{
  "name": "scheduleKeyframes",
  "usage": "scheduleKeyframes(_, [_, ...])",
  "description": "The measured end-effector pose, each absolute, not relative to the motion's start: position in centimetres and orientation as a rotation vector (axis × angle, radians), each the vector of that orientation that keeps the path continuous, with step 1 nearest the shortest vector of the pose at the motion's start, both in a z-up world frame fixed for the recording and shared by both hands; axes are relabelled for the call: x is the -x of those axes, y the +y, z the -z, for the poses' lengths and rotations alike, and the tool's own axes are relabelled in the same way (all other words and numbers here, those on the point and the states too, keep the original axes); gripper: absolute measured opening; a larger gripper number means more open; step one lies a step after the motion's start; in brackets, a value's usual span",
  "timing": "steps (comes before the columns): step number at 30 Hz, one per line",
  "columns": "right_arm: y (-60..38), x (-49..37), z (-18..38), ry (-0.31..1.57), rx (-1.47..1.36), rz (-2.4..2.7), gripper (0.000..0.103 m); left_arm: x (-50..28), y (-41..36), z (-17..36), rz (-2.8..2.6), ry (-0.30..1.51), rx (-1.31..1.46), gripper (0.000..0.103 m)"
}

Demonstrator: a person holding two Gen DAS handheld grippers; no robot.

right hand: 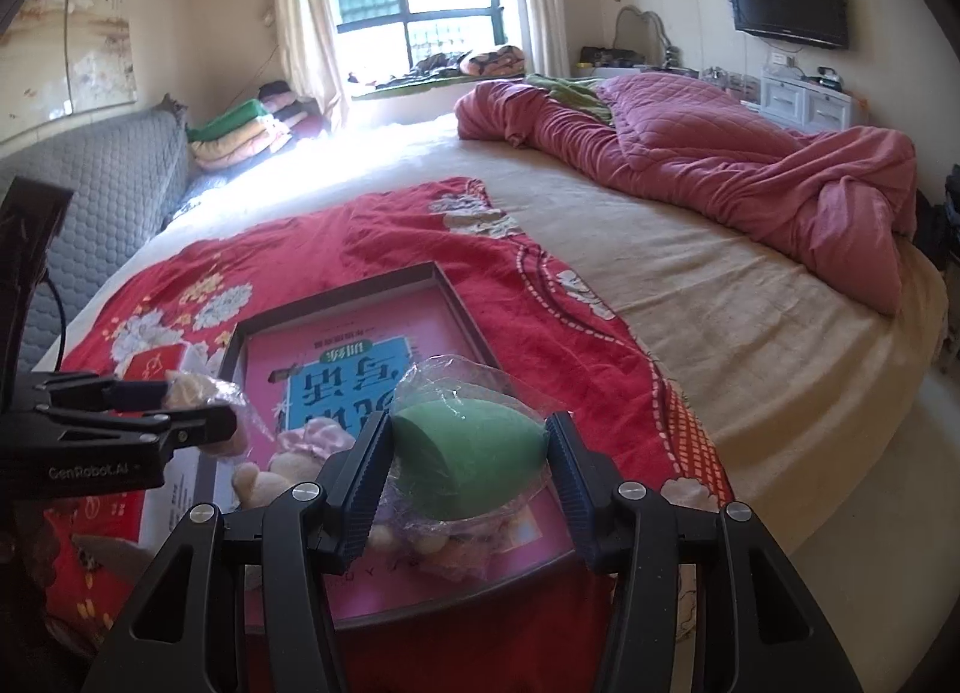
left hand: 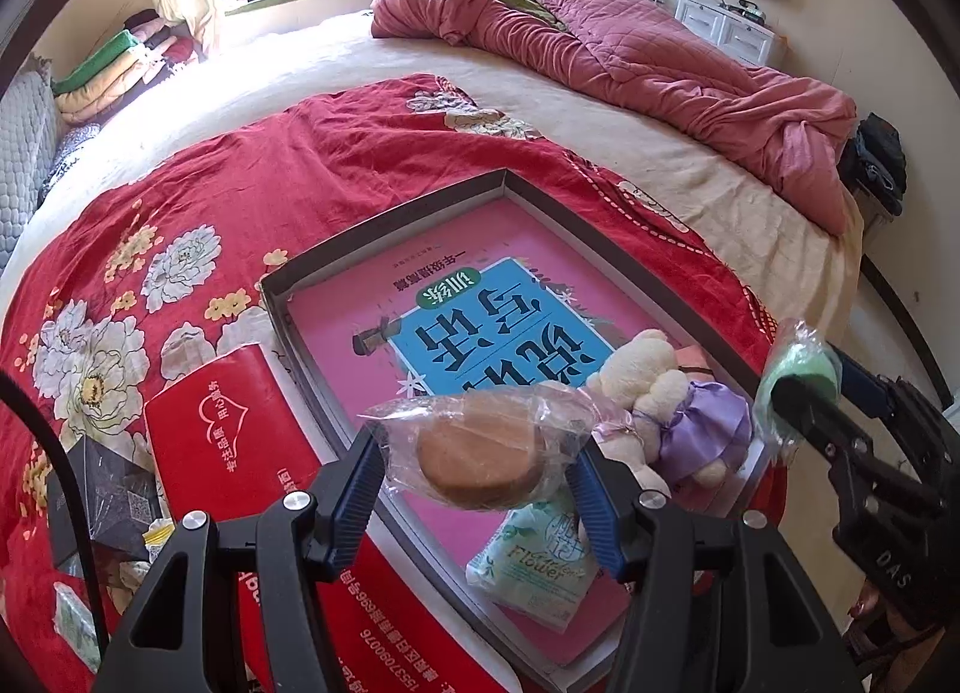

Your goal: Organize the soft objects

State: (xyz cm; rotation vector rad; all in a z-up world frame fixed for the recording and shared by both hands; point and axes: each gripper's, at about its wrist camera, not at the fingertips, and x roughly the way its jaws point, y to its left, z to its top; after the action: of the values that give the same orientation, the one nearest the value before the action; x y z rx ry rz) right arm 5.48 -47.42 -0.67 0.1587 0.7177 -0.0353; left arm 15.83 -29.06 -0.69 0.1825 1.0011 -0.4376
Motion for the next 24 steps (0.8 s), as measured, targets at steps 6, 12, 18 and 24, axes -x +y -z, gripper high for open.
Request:
scheduleKeyframes(6, [-45.0, -6.1, 1.5, 0.773, -0.1, -0.054, 0.054, -16.7, -29.2, 1.9, 0.427, 1.031, -0.188, 0.059])
scheduleKeyframes(12, [-43.0, -6.6, 2.5, 0.824, -0.049, -0.128, 0.054, -17.7, -29.2, 2.5, 0.413, 1.053, -0.189, 0.059])
scheduleKeyframes(18, [-42.1, -6.9, 3.4, 0.846, -0.057, -0.169, 0.054, -18.3, -29.6, 2.7, 0.408, 1.054, -0.212, 0.059])
scheduleKeyframes(24, [-41.7, -7.3, 4.3, 0.874, -0.039, -0.165, 0.054, -19.1, -29.8, 2.9, 0.409, 1.062, -0.231, 0.06])
